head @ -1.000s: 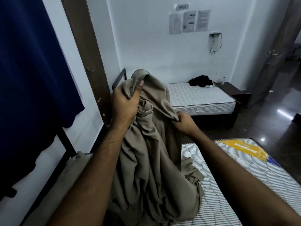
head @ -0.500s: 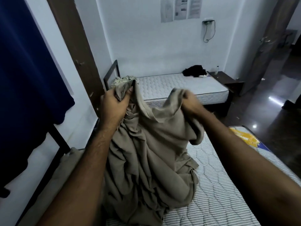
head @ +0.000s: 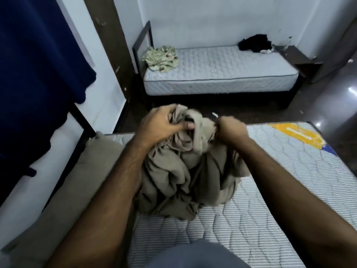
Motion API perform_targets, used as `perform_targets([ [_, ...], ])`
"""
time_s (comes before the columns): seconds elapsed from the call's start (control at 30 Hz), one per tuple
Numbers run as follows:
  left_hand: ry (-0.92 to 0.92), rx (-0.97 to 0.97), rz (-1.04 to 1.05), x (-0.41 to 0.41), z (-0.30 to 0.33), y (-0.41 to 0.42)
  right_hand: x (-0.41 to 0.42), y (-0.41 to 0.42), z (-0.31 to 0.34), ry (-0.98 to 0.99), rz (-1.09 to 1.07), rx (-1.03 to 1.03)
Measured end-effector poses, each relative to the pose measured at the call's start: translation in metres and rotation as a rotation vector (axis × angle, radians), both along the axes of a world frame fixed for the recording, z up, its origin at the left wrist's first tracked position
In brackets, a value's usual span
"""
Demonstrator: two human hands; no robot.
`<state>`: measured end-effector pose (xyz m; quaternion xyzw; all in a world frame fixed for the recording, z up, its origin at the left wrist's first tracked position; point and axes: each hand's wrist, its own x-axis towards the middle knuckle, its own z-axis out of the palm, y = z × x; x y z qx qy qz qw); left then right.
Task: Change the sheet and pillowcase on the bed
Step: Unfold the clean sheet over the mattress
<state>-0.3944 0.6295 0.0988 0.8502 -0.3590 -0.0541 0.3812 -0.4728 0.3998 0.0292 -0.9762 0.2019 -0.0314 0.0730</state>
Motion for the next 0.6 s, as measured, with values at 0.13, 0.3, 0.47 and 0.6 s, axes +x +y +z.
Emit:
perform_targets([
  [0.13,0.102,0.294,-0.015,0.000,-0.064,0.024,-0.005,0.001,-0.019,-0.219,-0.026,0.035],
  [0.3,0.294,0.633,-0.083,-0.012,-0.179,0.040,-0.023,-0.011,-0.117,0.599,-0.120,0.320],
  [0.47,0.185,0.914,0.014,-0.014,-0.292,0.030,-0.015,-0.051,-0.203,0.554,0.013,0.129],
  [0.6,0.300,0.756,0.198,0.006,-0.370,0.013,0.016,-0.073,-0.279,0.550,0.051,0.180],
])
